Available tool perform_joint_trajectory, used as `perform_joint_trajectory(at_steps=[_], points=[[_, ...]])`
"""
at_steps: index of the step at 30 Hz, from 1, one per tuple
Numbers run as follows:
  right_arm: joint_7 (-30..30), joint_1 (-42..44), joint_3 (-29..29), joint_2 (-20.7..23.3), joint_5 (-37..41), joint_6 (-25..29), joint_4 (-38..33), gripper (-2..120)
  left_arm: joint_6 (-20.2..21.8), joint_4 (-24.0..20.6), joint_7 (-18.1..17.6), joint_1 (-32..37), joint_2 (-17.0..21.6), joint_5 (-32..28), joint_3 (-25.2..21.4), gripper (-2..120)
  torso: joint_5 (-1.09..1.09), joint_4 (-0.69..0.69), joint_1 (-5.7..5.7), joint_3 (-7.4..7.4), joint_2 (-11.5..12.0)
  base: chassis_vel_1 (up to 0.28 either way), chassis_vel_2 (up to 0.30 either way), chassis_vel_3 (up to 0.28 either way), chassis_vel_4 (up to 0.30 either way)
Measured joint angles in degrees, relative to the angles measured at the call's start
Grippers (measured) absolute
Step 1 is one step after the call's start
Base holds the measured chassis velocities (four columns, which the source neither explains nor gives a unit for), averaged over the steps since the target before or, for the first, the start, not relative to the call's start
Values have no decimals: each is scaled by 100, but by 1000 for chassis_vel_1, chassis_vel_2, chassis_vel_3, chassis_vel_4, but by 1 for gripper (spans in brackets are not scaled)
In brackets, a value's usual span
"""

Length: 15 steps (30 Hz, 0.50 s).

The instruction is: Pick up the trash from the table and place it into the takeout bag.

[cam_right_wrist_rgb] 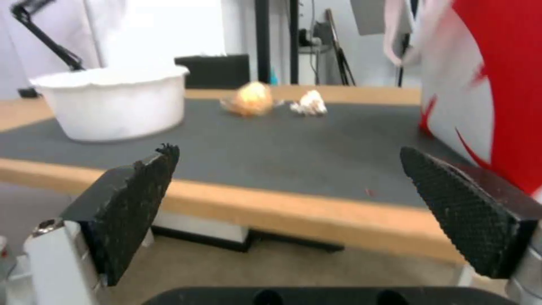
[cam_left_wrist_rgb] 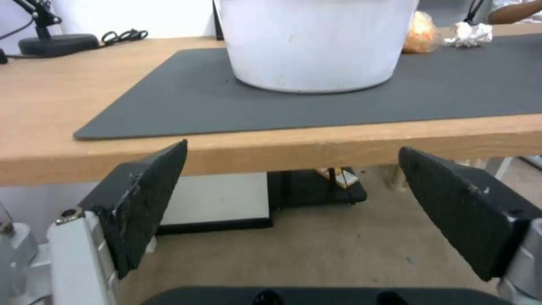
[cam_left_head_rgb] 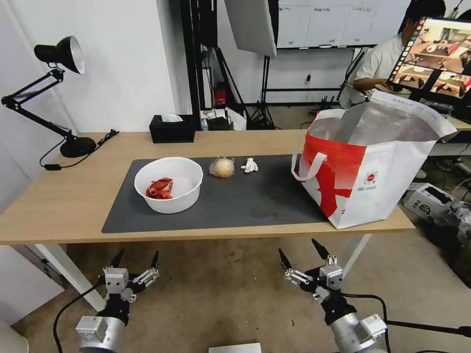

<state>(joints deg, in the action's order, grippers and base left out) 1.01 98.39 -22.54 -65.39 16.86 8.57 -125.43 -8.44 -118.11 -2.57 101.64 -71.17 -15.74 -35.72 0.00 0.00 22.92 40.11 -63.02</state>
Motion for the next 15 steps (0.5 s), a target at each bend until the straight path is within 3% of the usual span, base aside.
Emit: perform_joint_trajectory(at_steps=[8,10,15], points=[[-136,-871,305,682,799,-475,-198,100,4,-40,0,-27,8,-2,-12,100,1,0,0,0,0,0,0,0,0],[-197,-1450,499,1049,1219,-627,-140,100,7,-52,-2,-29,-3,-2,-12,100,-1,1,1,1,0,0,0,0,0],[-215,-2076,814,1347,1542,-720,120,100,7,-66,-3,-20,-20,3,-12,100,0,1,0,1,0,0,0,0,0]])
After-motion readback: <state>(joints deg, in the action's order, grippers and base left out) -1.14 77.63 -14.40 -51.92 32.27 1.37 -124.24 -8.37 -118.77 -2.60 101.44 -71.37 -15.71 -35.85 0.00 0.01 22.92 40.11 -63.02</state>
